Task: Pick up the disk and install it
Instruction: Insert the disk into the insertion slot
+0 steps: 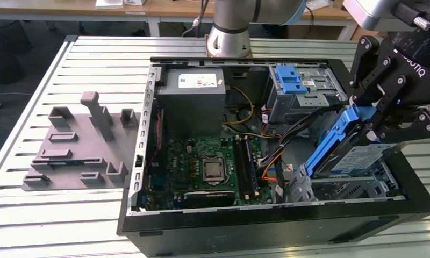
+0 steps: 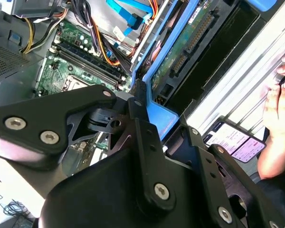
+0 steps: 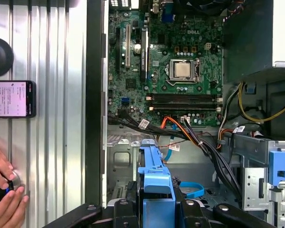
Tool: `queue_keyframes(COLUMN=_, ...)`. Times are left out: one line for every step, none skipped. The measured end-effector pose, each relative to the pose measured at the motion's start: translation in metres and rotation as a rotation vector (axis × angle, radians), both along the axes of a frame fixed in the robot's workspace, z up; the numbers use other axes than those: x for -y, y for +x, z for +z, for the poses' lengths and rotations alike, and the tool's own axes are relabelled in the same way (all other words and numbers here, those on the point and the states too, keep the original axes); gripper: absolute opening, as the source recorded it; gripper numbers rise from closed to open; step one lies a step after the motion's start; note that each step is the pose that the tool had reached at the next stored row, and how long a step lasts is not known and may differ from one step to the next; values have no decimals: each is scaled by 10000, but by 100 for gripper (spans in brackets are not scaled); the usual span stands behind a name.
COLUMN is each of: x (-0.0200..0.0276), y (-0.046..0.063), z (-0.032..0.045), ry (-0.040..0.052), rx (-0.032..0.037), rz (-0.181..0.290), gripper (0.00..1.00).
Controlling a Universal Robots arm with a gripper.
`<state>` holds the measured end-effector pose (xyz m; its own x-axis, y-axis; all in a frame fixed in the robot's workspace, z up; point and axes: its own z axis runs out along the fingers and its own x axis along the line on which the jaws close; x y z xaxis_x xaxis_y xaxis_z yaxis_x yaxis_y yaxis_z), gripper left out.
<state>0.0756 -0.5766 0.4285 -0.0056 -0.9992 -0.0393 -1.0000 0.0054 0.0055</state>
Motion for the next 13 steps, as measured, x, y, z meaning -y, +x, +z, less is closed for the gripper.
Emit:
queue_keyframes(x=0, y=0, z=-6, ry=0, rx=0, rz=0, gripper=36)
queue_keyframes(x=0, y=0, z=-12, ry=0, rx=0, rz=-1, gripper=36)
queue_keyframes(x=0, y=0, z=-18, ry=0, rx=0, rz=-1, gripper=36)
queue_keyframes(x=0, y=0, z=-25, ry=0, rx=0, rz=-1, gripper=36)
queue_keyframes(x=0, y=0, z=-32, ry=1, rx=0, rz=-1, gripper=36)
queue_keyframes(x=0, y=0, z=-40, ry=0, rx=0, rz=-1, gripper=36)
queue_keyframes(x=0, y=0, z=-49, ry=1, rx=0, rz=-1, gripper=36)
queue_keyframes(x=0, y=0, z=-57, ry=0, rx=0, rz=0, gripper=36)
queue_keyframes(x=1, y=0, z=-65, ry=0, rx=0, rz=-1, gripper=36)
queue_keyframes(x=1, y=0, z=-73, ry=0, rx=0, rz=-1, gripper=36)
queue_keyframes(x=1, y=1, z=-82, ry=0, rx=0, rz=-1, gripper=36)
queue_keyframes(x=1, y=1, z=-89, ry=0, rx=0, rz=-1, gripper=36)
queue_keyframes(x=3, y=1, z=-98, ry=2, rx=0, rz=-1, gripper=36)
